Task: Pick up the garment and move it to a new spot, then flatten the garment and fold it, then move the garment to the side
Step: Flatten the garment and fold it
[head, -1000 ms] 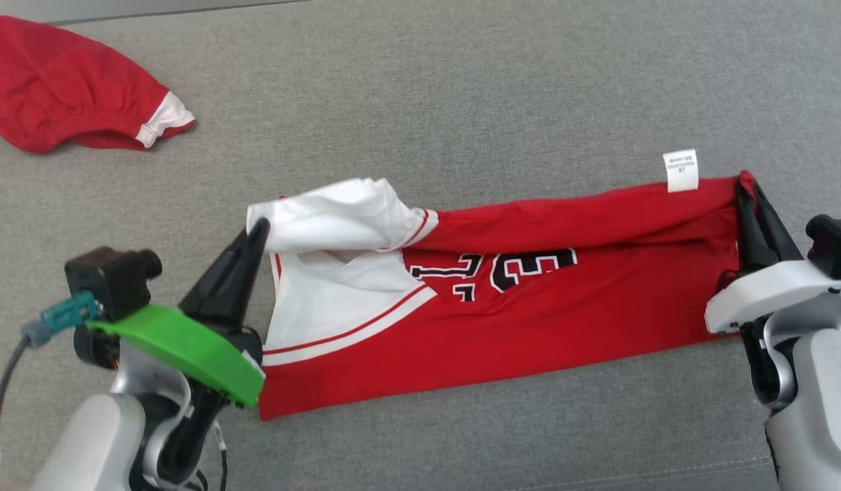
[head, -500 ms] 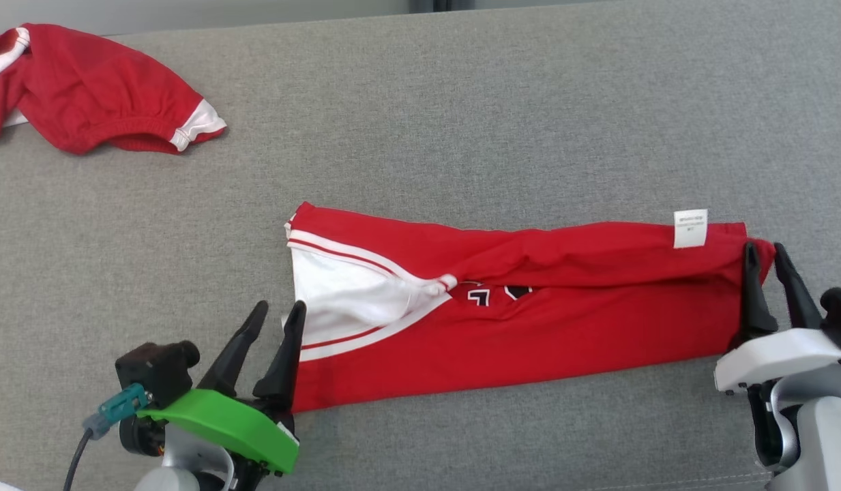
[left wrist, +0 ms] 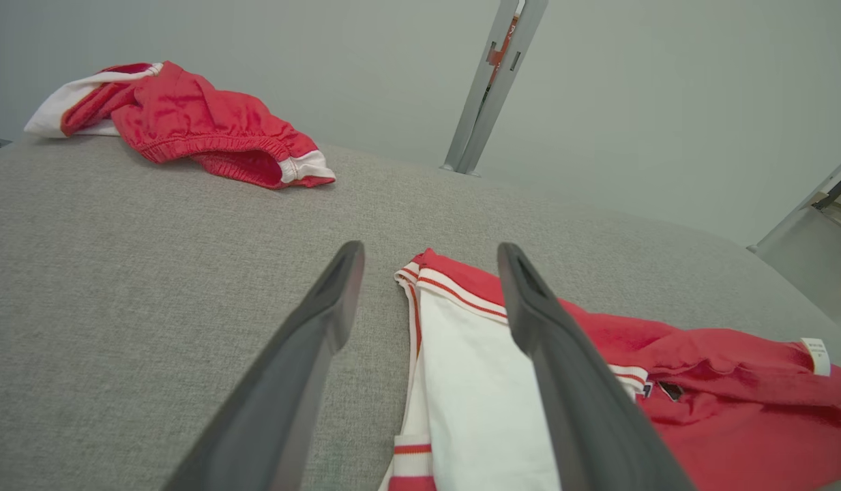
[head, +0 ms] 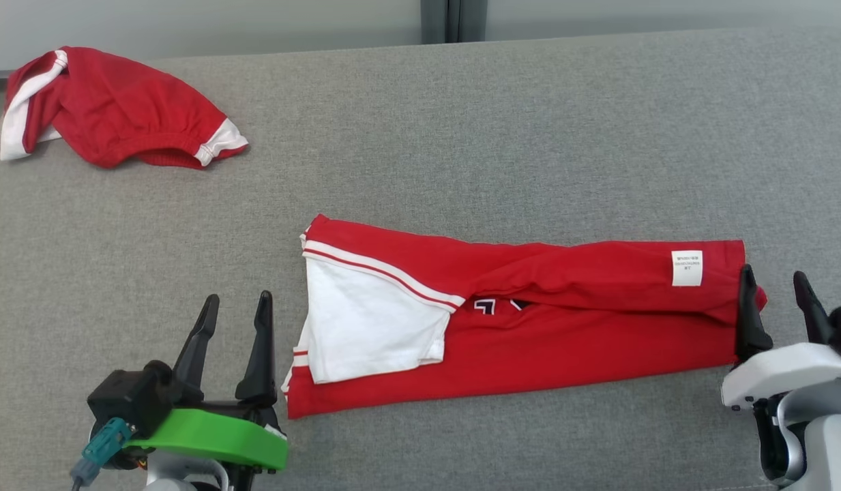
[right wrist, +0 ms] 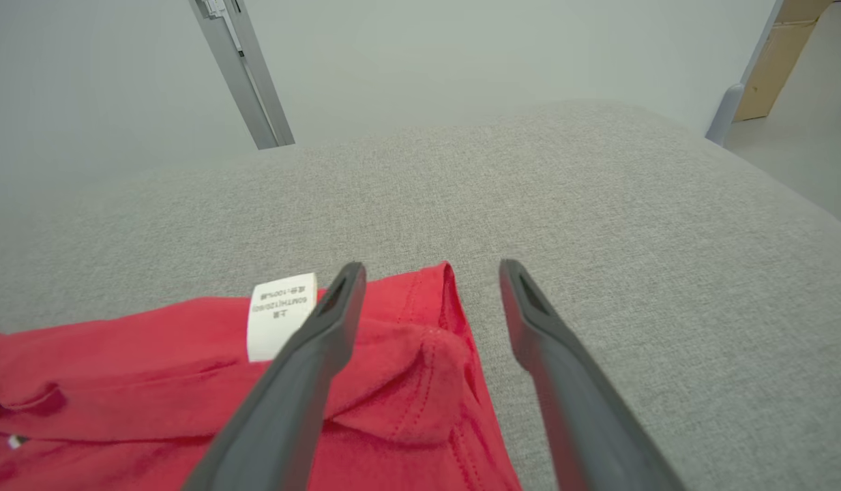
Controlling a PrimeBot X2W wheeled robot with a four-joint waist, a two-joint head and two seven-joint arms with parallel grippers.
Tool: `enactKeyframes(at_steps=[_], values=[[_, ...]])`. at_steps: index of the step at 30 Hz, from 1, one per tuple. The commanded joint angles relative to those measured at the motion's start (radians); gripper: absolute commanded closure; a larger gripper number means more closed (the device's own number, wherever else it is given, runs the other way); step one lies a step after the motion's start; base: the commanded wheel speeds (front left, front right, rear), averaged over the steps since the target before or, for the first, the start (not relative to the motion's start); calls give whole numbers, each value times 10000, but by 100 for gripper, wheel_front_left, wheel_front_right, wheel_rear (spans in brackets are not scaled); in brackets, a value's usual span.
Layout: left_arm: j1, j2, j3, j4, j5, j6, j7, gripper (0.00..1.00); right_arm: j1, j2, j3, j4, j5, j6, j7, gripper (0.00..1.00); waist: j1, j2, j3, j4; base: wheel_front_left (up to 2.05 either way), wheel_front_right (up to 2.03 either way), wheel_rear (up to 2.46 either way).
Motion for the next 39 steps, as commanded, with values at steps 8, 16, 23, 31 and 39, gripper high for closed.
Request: enactKeyframes(at_steps=[8,16,23,31,39], values=[[-377,-293,-252,815,399,41,-325,0,-471,-504,101,693,-592,-15,2361,0,0,-1,-255,333,0,0,0],[-400,-330,-353,1159,440,57,-399,0,-513,-852,-241,1548,-735,-15,3482,0,0,-1,-234,719,0,0,0],[-426,-345,-458,1299,470,52,-405,0,-688,-969,-27,2371,-268,-15,4105,51,0,-1,-272,807,0,0,0],[-467,-212,-464,1302,567,179,-371,0,-1154,-1244,62,2482,108,-18,3559,100,0,-1,-283,544,0,0,0],[-736,-65,-512,1484,720,187,-341,0,-1392,-1933,-481,2038,152,-18,3357,100,0,-1,-402,157,0,0,0]])
